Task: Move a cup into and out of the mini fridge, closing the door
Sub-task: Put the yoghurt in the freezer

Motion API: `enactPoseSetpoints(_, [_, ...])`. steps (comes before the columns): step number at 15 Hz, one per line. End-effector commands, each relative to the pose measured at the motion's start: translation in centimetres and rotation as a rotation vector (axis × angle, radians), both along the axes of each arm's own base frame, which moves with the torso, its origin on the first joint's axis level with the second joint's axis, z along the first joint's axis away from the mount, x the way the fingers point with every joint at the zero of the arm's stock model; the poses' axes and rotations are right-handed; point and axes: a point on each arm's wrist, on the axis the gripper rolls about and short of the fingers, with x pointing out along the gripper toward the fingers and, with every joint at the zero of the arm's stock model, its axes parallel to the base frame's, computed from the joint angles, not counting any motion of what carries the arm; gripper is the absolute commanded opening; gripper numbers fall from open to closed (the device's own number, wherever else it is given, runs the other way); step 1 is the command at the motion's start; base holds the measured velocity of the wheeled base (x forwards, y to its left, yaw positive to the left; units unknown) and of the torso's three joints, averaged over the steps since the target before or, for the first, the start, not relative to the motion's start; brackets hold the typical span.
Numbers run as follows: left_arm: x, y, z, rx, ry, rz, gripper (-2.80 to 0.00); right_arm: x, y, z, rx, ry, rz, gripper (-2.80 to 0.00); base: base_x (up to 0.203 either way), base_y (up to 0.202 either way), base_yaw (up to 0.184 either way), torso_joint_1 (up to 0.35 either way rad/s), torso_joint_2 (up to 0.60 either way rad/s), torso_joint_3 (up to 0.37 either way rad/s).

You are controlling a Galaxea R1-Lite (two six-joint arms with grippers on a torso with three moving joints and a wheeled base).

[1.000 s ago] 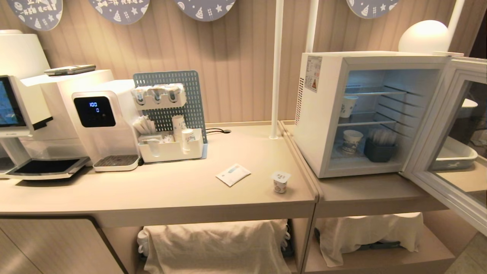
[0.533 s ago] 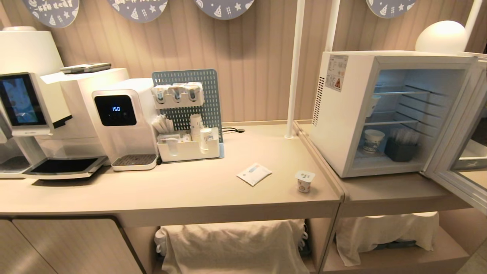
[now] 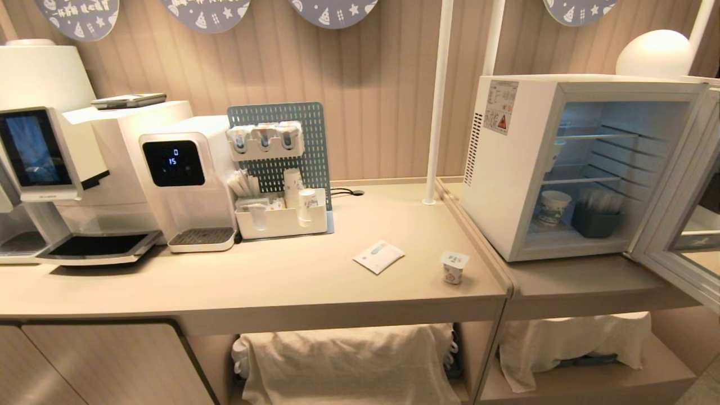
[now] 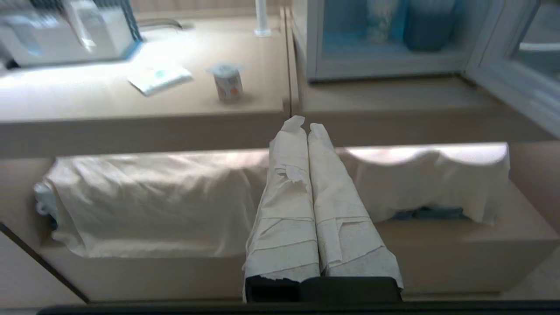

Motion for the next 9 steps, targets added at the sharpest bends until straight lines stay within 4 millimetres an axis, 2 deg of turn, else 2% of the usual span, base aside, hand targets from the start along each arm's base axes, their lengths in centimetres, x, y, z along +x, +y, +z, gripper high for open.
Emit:
enactPoseSetpoints(1, [0.0,0.0,0.0,-0.001,0.003,0.001,-2.80,-0.2,0.0,2.6,0.008,-0.026,0.018,-2.80,0.000,0.000,0.000,0.000,0.00,0.000])
enactPoseSetpoints(3, [0.0,0.0,0.0,0.000,0.003,0.000,-2.80,0.7,0.1,5.9,0.023,0.046,0.059,-2.80,0.000,0.000,0.000,0.000,0.00,0.000])
enactPoseSetpoints(5, [0.0,0.0,0.0,0.000,0.002,0.003,-2.80,3.0,0.2,8.3,0.032,0.186,0.094,-2.80,0.000,0.000,0.000,0.000,0.00,0.000])
enactPoseSetpoints(7, [0.0,0.0,0.0,-0.003,0.002,0.003,-2.80,7.1,0.3,9.9,0.043,0.364,0.118,-2.80,0.000,0.000,0.000,0.000,0.00,0.000])
enactPoseSetpoints(9, [0.0,0.0,0.0,-0.006,0.002,0.004,-2.80,11.5,0.5,10.0,0.043,0.540,0.137,-2.80,0.000,0.000,0.000,0.000,0.00,0.000])
